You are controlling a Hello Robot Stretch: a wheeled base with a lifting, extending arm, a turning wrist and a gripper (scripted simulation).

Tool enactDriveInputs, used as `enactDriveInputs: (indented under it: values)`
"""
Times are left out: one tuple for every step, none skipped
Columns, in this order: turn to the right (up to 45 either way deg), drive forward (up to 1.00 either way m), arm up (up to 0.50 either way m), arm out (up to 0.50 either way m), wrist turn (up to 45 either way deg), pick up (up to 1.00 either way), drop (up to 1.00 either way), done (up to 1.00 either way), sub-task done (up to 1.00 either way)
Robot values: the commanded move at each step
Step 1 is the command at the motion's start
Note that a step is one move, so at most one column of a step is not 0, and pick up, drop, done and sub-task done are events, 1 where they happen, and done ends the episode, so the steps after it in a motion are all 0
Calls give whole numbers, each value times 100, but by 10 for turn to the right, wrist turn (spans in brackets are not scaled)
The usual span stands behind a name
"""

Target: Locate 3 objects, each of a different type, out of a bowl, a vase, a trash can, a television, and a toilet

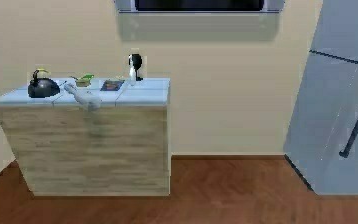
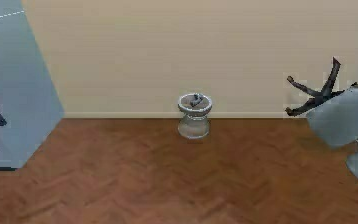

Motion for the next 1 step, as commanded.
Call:
enactDriveInputs:
  values:
    - [180, 0, 0, 0, 0, 0, 0, 0, 0]
